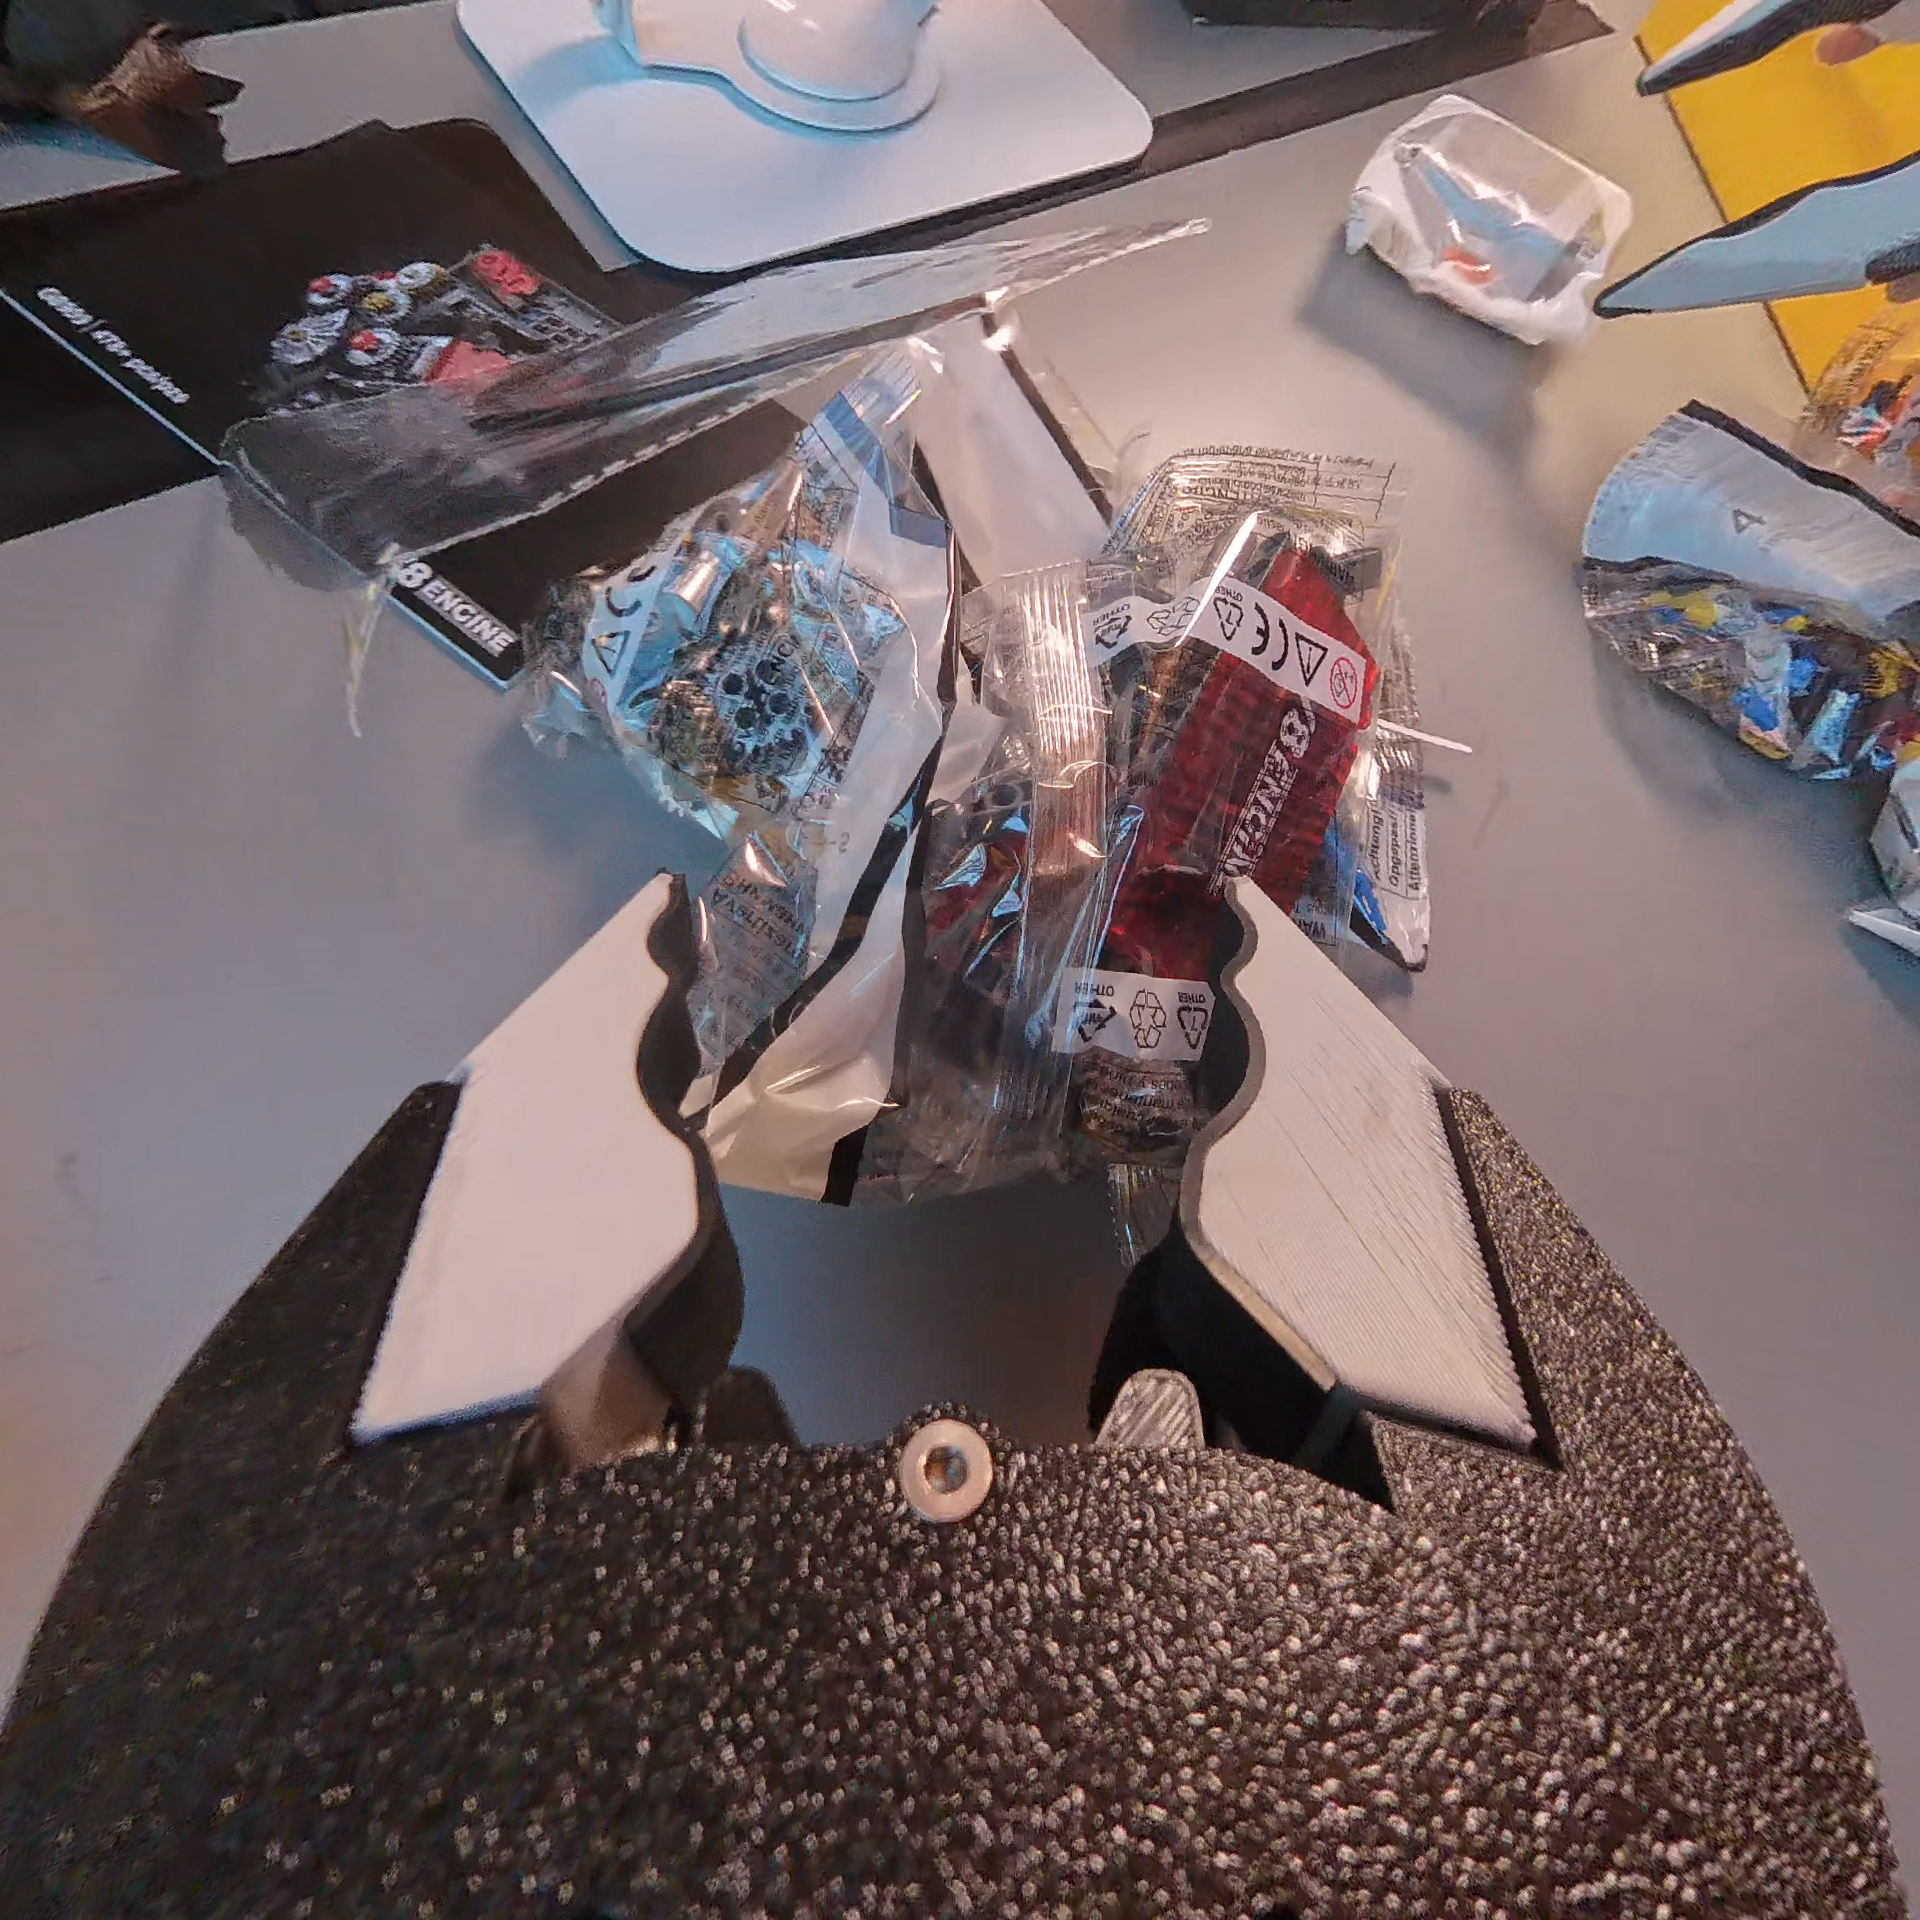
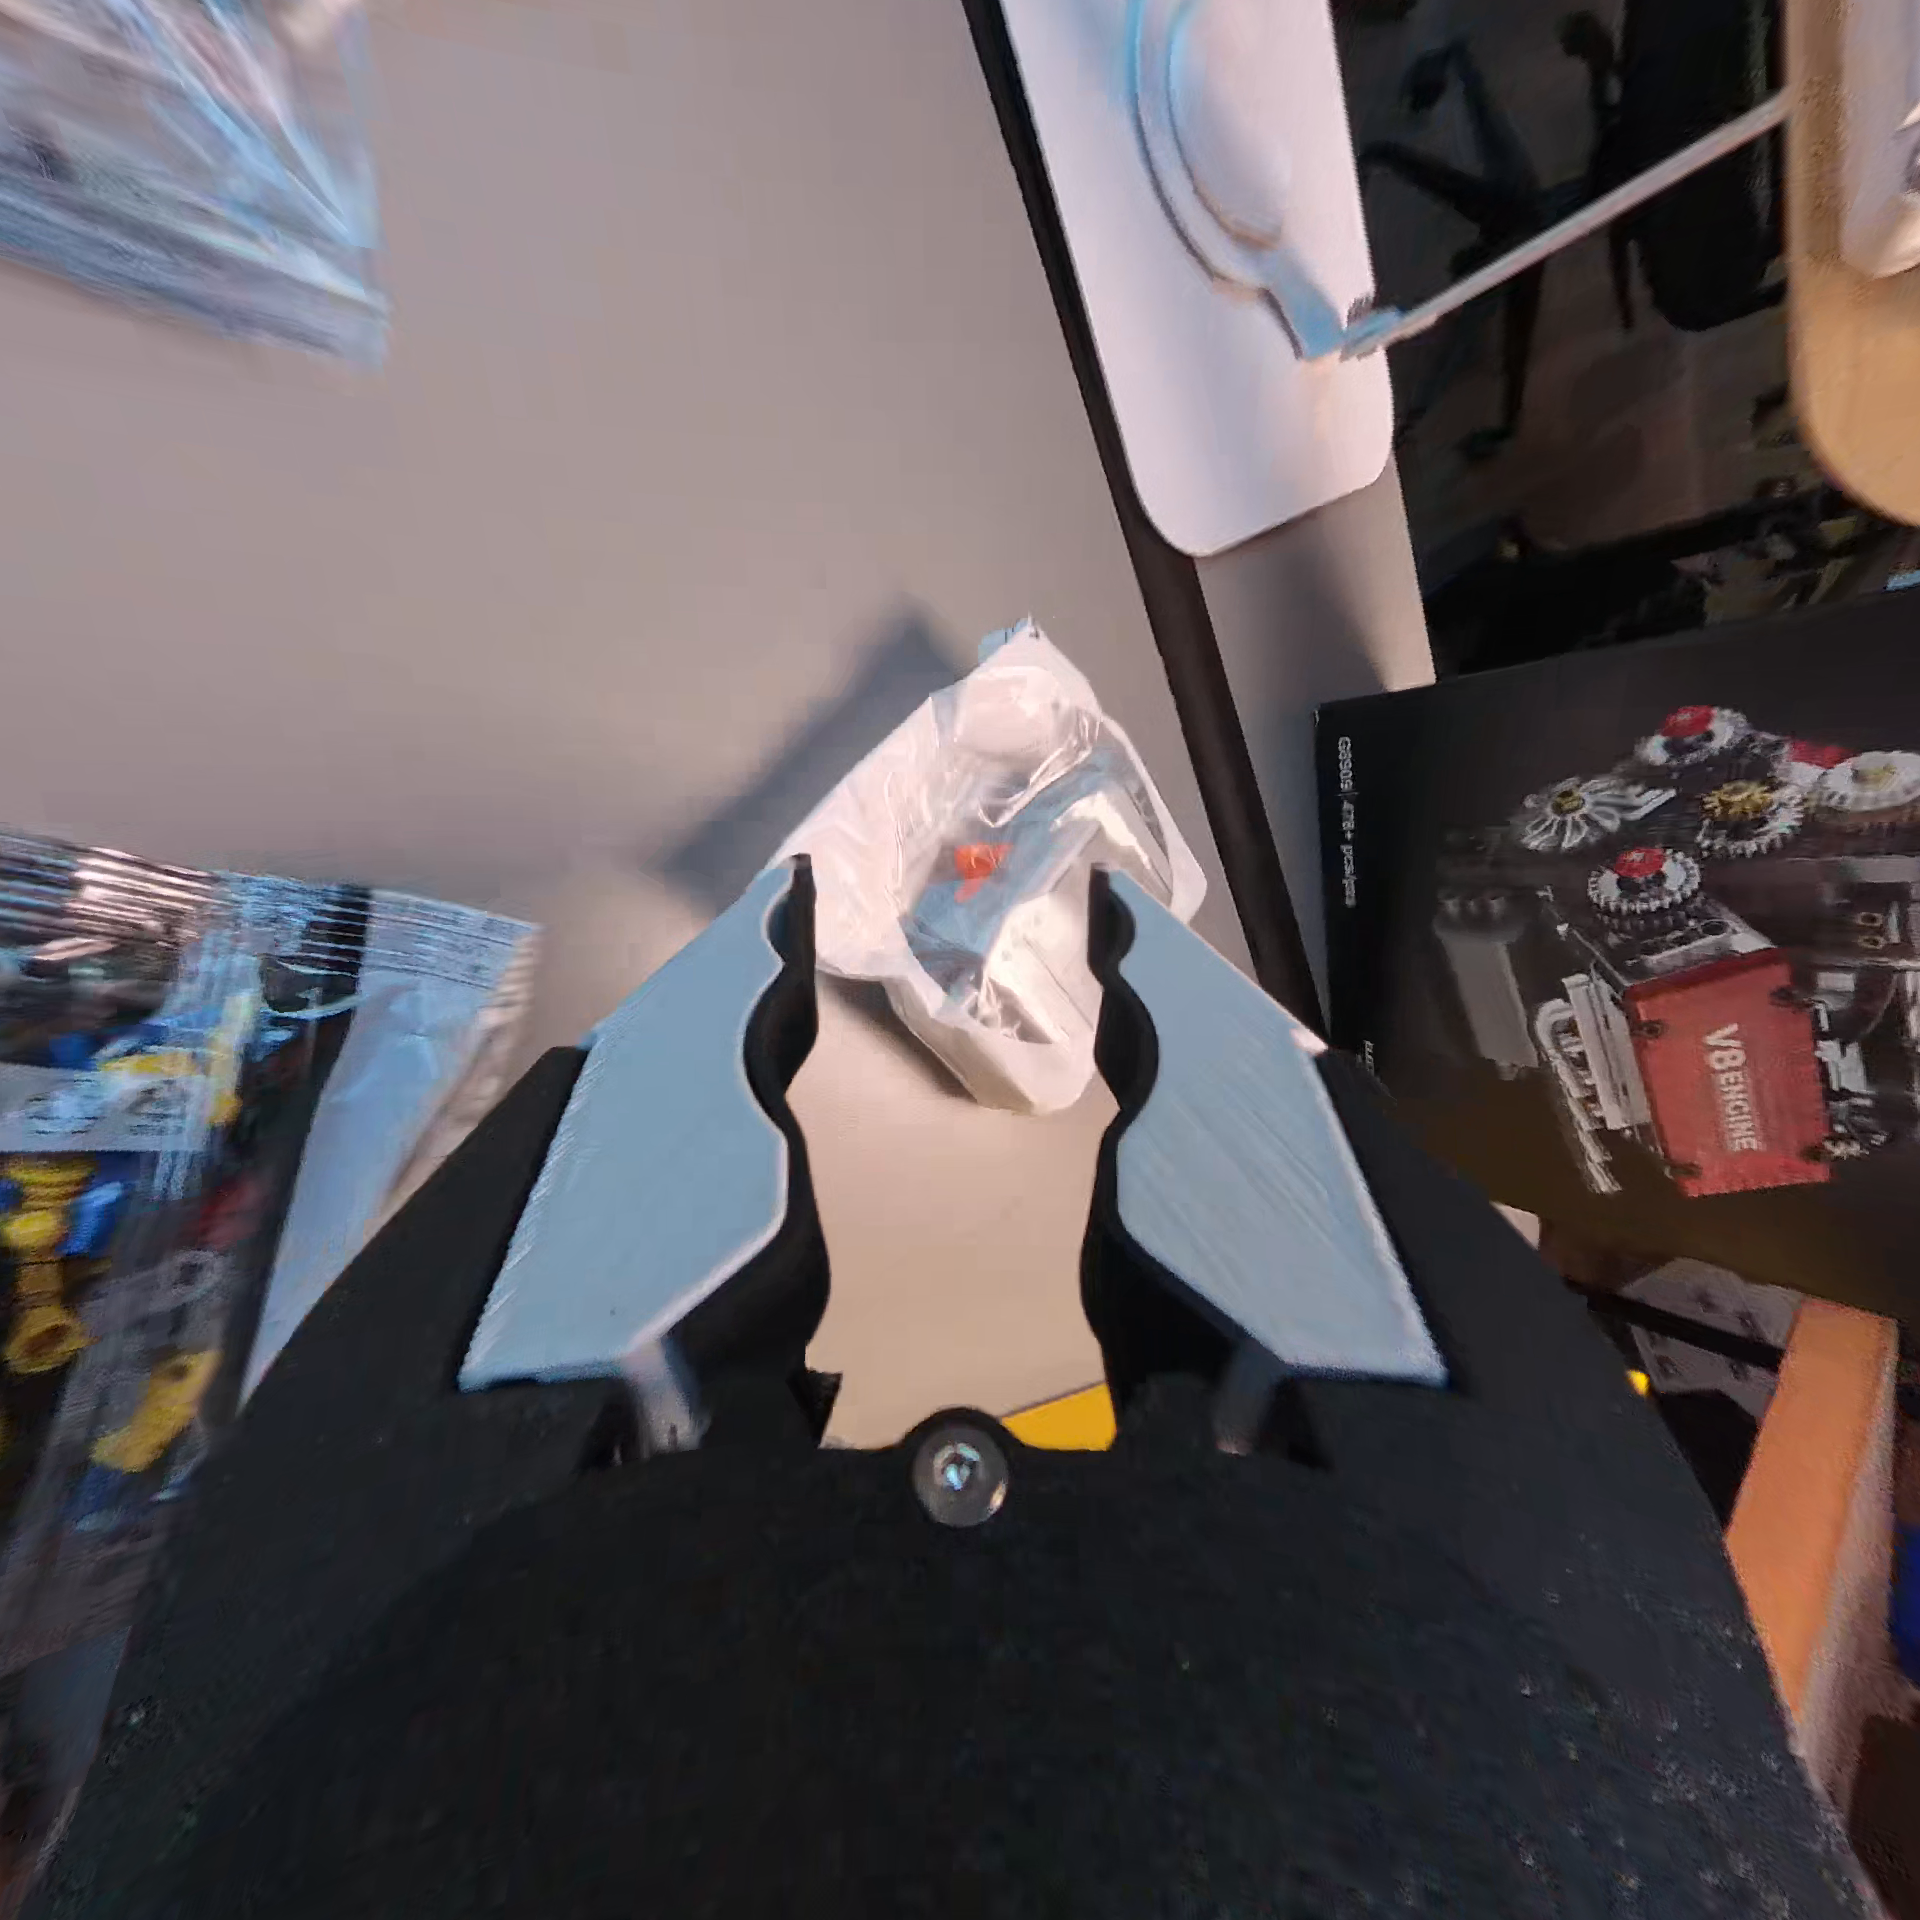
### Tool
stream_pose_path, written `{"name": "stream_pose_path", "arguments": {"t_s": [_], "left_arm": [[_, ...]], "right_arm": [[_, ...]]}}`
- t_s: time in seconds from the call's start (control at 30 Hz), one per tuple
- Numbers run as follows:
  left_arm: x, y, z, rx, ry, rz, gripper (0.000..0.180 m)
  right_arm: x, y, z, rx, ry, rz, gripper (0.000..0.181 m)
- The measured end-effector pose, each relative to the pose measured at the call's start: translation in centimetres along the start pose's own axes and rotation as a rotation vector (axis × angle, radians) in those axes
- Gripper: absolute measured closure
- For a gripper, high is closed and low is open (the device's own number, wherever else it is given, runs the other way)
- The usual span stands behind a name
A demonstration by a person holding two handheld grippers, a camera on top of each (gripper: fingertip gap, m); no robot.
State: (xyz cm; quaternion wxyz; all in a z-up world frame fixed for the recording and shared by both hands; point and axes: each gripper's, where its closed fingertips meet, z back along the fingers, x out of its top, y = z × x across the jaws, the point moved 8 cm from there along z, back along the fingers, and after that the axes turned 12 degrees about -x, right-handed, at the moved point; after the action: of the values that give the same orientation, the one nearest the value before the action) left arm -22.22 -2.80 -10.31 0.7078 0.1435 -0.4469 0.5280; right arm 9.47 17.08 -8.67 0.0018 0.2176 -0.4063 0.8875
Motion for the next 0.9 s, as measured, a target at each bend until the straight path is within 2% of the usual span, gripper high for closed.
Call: {"name": "stream_pose_path", "arguments": {"t_s": [0.1,0.2,0.3,0.43,0.5,0.6,0.67,0.7,0.73,0.8,0.83,0.9], "left_arm": [[0.4,-1.1,-0.5,-0.041,0.001,-0.02,0.095],[1.1,-3.2,-1.4,-0.113,-0.02,-0.075,0.118],[1.4,-6.0,-3.2,-0.2,-0.011,-0.153,0.129],[1.6,-9.3,-5.3,-0.35,-0.014,-0.204,0.129],[1.6,-10.1,-5.6,-0.404,-0.024,-0.213,0.12],[2.2,-9.6,-3.8,-0.442,-0.123,-0.192,0.115],[2.9,-8.2,-1.6,-0.456,-0.239,-0.144,0.114],[3.2,-7.2,-0.4,-0.439,-0.299,-0.118,0.115],[3.5,-6.1,0.6,-0.405,-0.355,-0.089,0.118],[3.5,-3.4,2.2,-0.295,-0.437,-0.035,0.123],[3.2,-2.1,2.8,-0.227,-0.459,-0.007,0.125],[2.7,0.1,3.5,-0.107,-0.485,0.056,0.127]], "right_arm": [[2.5,0.3,2.7,0.078,-0.134,-0.072,0.123],[5.0,1.0,5.2,0.19,-0.271,-0.117,0.124],[7.5,1.5,6.4,0.266,-0.382,-0.157,0.131],[11.2,1.8,5.3,0.257,-0.42,-0.089,0.134],[13.3,1.9,3.6,0.26,-0.424,-0.034,0.134],[15.8,2.4,-0.5,0.195,-0.42,0.137,0.115],[16.9,3.5,-3.6,0.154,-0.408,0.276,0.109],[17.3,4.3,-4.9,0.147,-0.408,0.326,0.111],[17.6,5.0,-5.9,0.145,-0.418,0.371,0.124],[18.0,5.2,-6.6,0.075,-0.459,0.462,0.181],[18.2,4.9,-6.3,0.063,-0.485,0.472,0.181],[18.3,3.4,-5.0,0.136,-0.48,0.339,0.181]]}}
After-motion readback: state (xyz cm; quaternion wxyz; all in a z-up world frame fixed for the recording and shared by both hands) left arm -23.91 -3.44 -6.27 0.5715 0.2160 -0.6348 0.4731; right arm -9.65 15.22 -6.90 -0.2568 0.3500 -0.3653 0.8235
